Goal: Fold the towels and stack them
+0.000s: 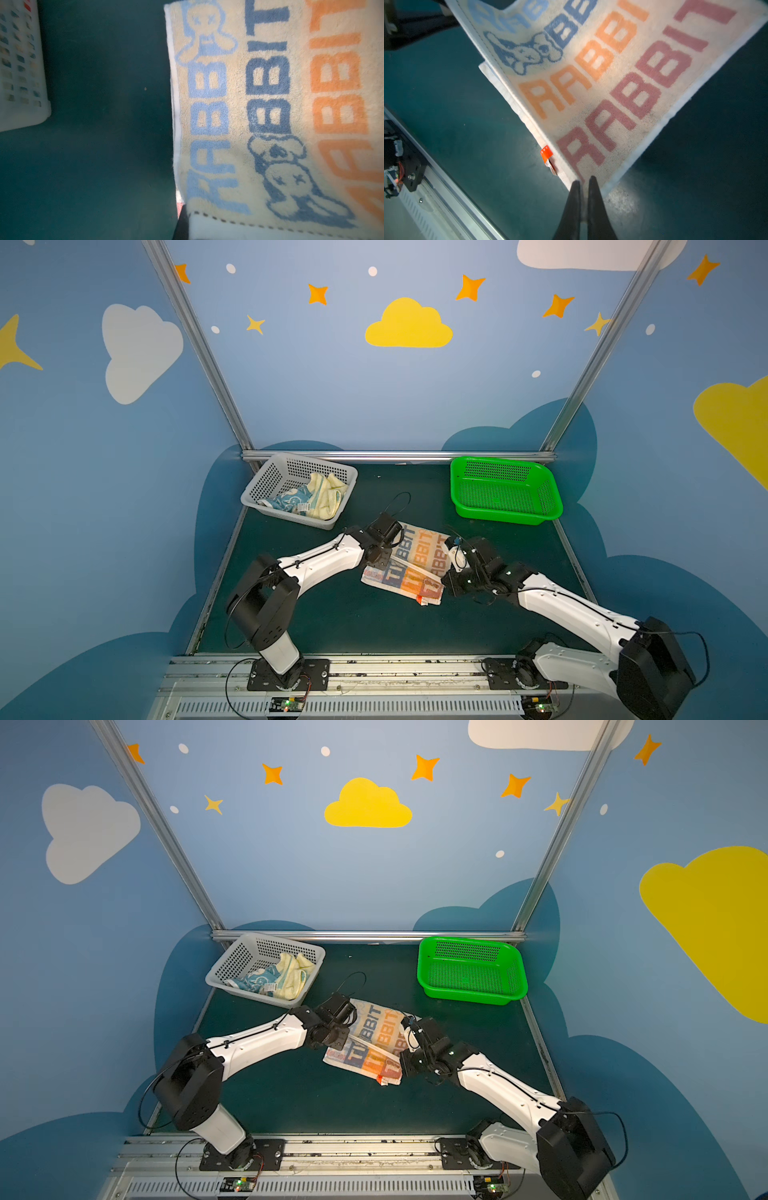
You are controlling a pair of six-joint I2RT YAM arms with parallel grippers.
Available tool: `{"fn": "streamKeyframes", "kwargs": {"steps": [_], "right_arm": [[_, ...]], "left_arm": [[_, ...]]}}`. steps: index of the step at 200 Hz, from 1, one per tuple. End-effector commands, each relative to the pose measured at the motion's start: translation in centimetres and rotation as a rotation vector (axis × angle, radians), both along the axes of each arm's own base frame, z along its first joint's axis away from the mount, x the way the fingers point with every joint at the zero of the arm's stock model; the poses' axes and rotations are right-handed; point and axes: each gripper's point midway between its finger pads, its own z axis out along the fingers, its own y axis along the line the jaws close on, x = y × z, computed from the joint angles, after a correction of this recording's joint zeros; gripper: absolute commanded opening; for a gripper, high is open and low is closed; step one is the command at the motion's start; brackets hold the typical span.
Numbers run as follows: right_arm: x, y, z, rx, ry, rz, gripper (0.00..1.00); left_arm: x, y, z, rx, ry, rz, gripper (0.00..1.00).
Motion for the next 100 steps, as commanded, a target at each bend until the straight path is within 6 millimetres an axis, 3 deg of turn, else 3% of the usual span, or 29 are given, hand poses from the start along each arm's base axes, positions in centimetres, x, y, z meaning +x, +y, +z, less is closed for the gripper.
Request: {"fn": "streamKeyframes", "kwargs": {"steps": [1, 32, 100], "right_arm": [[-1.9, -0.7, -2.2, -0.055, 0.075, 0.001, 0.0], [-3.4, -0.6, -4.0, -0.099, 0.128, 0.024, 0.0], [-5.3, 0.5, -5.7, -0.206, 0.227, 0.095, 0.01]], "left_arm": [[-0.3, 1.3, -0.4, 0.032, -0.007, 0.051, 0.04], [-0.8, 2.0, -1.3, 0.062, -0.002, 0.067, 0.04], [-1.7, 2.9, -1.9, 0.091, -0.024, 0.112, 0.26]]}}
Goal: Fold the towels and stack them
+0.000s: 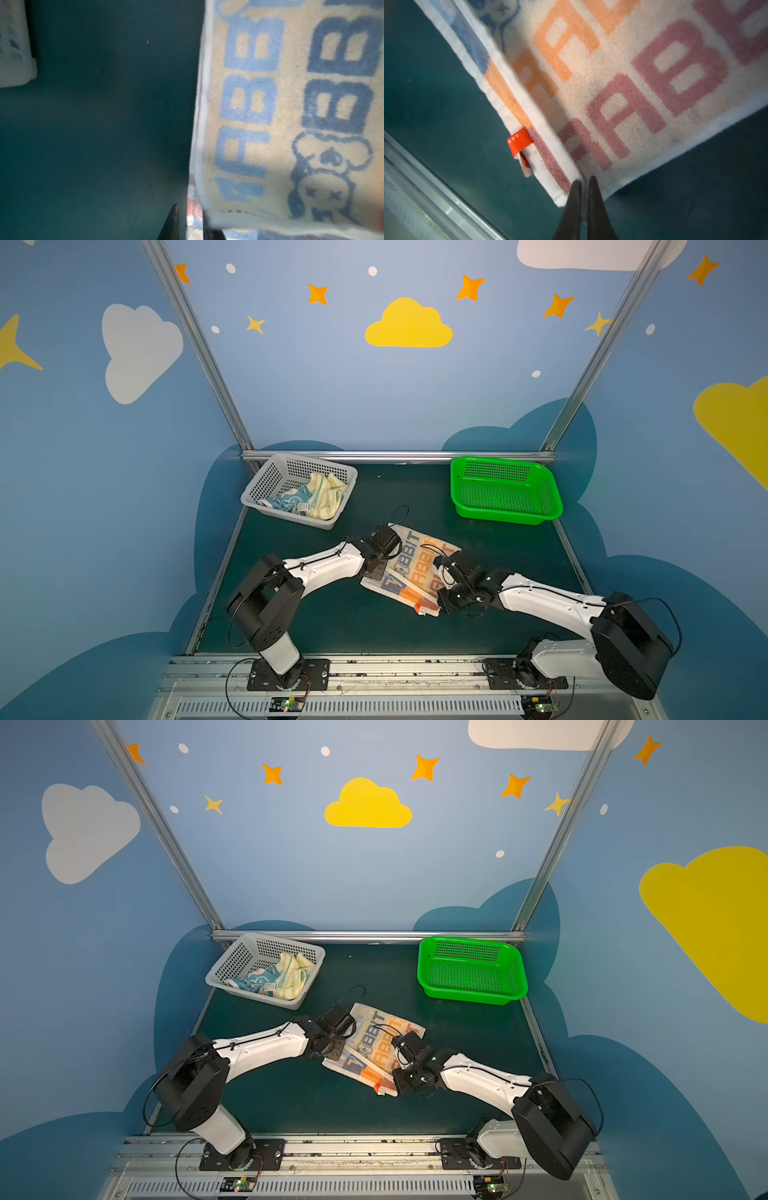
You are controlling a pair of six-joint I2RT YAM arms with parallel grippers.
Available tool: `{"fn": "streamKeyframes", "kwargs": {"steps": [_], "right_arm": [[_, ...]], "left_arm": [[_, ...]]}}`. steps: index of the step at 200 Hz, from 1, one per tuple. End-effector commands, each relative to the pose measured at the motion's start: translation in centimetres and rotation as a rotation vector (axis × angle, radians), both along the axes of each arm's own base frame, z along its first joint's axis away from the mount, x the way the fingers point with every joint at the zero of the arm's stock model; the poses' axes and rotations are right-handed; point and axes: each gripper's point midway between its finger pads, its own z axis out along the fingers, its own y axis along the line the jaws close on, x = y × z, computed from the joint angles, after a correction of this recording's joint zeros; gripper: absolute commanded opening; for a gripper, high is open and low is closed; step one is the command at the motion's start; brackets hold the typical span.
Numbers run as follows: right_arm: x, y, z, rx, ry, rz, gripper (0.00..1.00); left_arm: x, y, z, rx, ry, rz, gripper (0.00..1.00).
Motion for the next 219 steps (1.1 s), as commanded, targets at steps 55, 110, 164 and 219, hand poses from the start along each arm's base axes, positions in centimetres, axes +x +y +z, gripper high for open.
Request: {"fn": "streamKeyframes", "kwargs": {"steps": [55, 110, 164, 219], "right_arm": [[-2.4, 1.7, 1.6, 0.028, 0.044, 0.13, 0.28], [-1.9, 1.9, 4.1, 0.118, -0.046, 0.116, 0.39], [5.5, -0.9, 6.9, 0.043, -0.274, -0.182, 0.83], [11.6, -5.3, 6.8, 0.068, -0.238, -0.535, 0.89]], "left_arm": [[0.1, 2.5, 3.1, -0.003, -0.155, 0.094, 0.38], [1.2, 2.1, 4.4, -0.034, -0.233, 0.086, 0.42], [4.6, 0.9, 3.6, 0.0, -0.209, 0.048, 0.47], [9.8, -1.2, 4.8, -0.136, -0.198, 0.064, 1.0]]}}
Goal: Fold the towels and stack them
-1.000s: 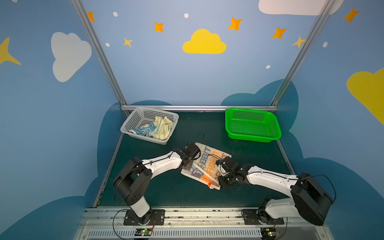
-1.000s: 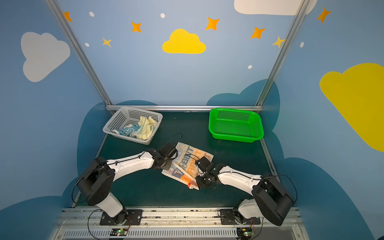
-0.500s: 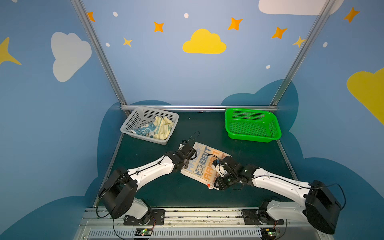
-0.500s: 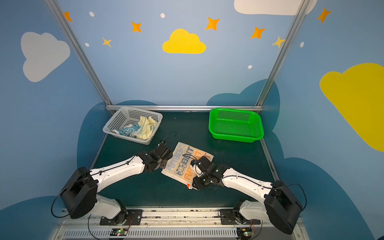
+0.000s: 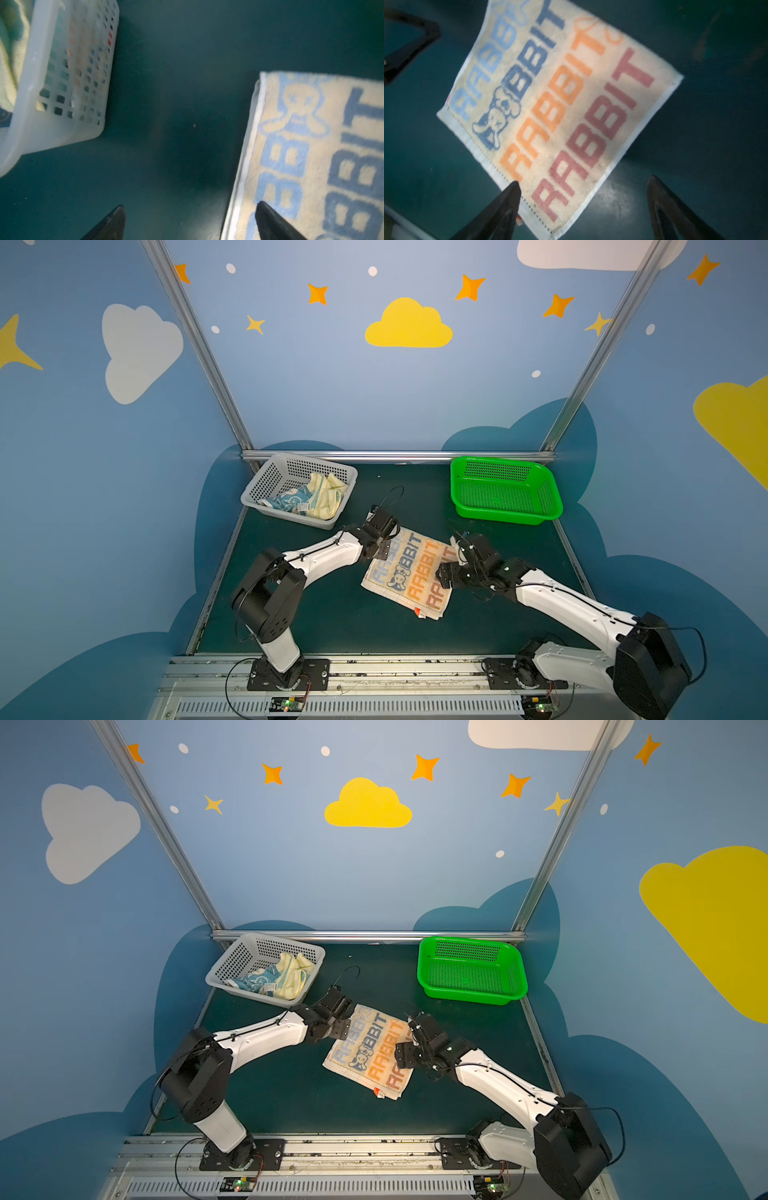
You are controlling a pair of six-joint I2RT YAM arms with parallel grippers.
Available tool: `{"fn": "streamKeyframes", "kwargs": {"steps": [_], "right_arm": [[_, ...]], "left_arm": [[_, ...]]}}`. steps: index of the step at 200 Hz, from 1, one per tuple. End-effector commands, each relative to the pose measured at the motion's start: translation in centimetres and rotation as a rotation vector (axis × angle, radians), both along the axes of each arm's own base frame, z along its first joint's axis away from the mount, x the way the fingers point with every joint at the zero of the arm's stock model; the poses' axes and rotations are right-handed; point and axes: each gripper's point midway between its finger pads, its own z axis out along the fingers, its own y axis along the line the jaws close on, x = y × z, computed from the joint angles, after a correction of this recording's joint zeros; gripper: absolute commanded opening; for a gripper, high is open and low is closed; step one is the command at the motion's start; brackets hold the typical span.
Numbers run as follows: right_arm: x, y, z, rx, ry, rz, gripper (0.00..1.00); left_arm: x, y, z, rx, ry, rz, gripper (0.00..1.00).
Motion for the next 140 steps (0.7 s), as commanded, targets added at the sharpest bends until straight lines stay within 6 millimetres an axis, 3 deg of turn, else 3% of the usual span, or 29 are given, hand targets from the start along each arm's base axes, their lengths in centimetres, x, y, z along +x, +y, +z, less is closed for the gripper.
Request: {"fn": "streamKeyframes", "kwargs": {"steps": [1, 21, 42, 74, 112, 140], "right_arm": [[2.9, -1.6, 0.4, 0.032, 0.006, -0.162, 0.89], [4.4, -2.8, -0.3, 0.016, 0.021, -0.22, 0.89], [5.9, -3.6, -0.4, -0.01, 0.011, -0.266, 0.81], [7.9, -3.8, -0.6, -0.027, -0.006, -0.273, 0.75], [9.1, -4.7, -2.4, -0.019, 0.027, -0.314, 0.69], [9.8, -4.5, -3.9, 0.031, 0.079, -0.318, 0.58]], "left_arm": [[2.2, -1.6, 1.1, -0.105, 0.0, -0.04, 1.0], [4.1, -2.6, 1.6, -0.168, -0.001, -0.055, 1.0], [5.8, -3.6, 1.6, -0.187, 0.007, -0.076, 1.0], [7.6, -5.0, 0.4, -0.206, 0.055, -0.101, 0.97], [8.5, -6.2, -1.2, -0.241, 0.107, -0.112, 0.93], [8.6, -6.9, -2.4, -0.257, 0.146, -0.115, 0.87]]}}
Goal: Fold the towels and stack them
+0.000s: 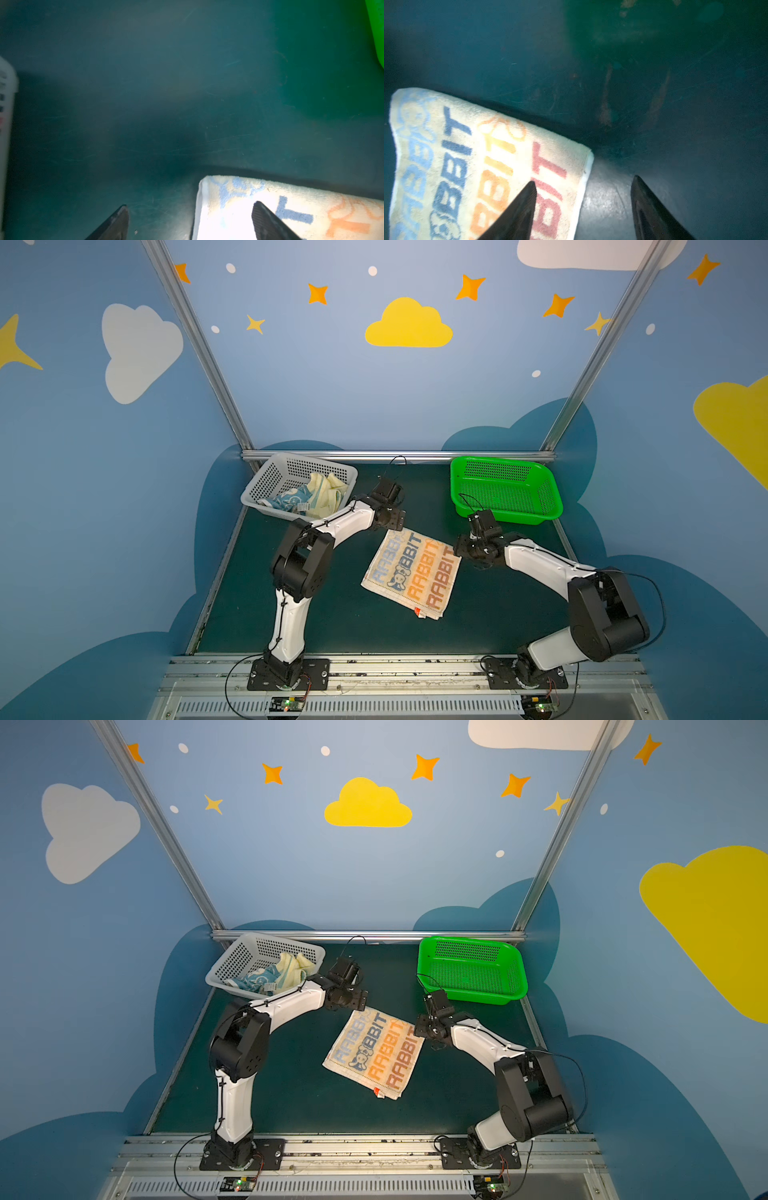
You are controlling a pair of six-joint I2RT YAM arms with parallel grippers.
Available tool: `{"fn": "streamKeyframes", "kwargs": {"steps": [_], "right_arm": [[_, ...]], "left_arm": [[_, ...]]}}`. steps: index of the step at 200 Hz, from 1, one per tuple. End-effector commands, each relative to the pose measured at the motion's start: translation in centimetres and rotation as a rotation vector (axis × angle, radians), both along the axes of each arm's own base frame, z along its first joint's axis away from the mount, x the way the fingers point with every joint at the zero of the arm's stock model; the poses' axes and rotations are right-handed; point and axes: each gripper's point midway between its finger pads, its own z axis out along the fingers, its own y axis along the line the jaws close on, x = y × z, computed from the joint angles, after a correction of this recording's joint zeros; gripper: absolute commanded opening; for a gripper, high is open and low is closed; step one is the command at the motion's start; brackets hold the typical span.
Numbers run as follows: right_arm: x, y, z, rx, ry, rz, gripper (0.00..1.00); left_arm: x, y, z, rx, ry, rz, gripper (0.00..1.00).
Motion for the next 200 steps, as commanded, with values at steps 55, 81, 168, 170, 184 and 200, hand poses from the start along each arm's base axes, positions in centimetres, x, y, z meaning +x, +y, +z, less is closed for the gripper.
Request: {"fn": "streamKeyframes", "kwargs": {"steps": [55, 81, 168, 170, 184, 200], "right_arm": [[1.9, 1.4, -2.7, 0.077, 0.103, 0.008, 0.46], [2.0, 1.8, -3.5, 0.092, 0.118, 0.008, 0.43], [1.7, 2.3, -4.3, 0.109, 0.151, 0.029, 0.26], [1.7, 2.4, -4.3, 0.11, 0.152, 0.029, 0.26], [1.5, 2.4, -4.4, 0.114, 0.16, 0.03, 0.25], [1.3, 2.5, -4.5, 0.11, 0.165, 0.031, 0.25]], "left_arm": [[-0.3, -0.6, -2.6, -0.006, 0.102, -0.009, 0.78], [-0.5, -0.6, -3.5, 0.0, 0.124, -0.002, 0.7], [-0.7, -0.9, -6.1, 0.002, 0.181, 0.008, 0.53], [-0.8, -0.8, -6.2, 0.003, 0.183, 0.008, 0.53], [-0.9, -0.8, -6.3, 0.002, 0.187, 0.007, 0.51], [-1.0, -0.8, -6.5, 0.002, 0.193, 0.007, 0.49]]}}
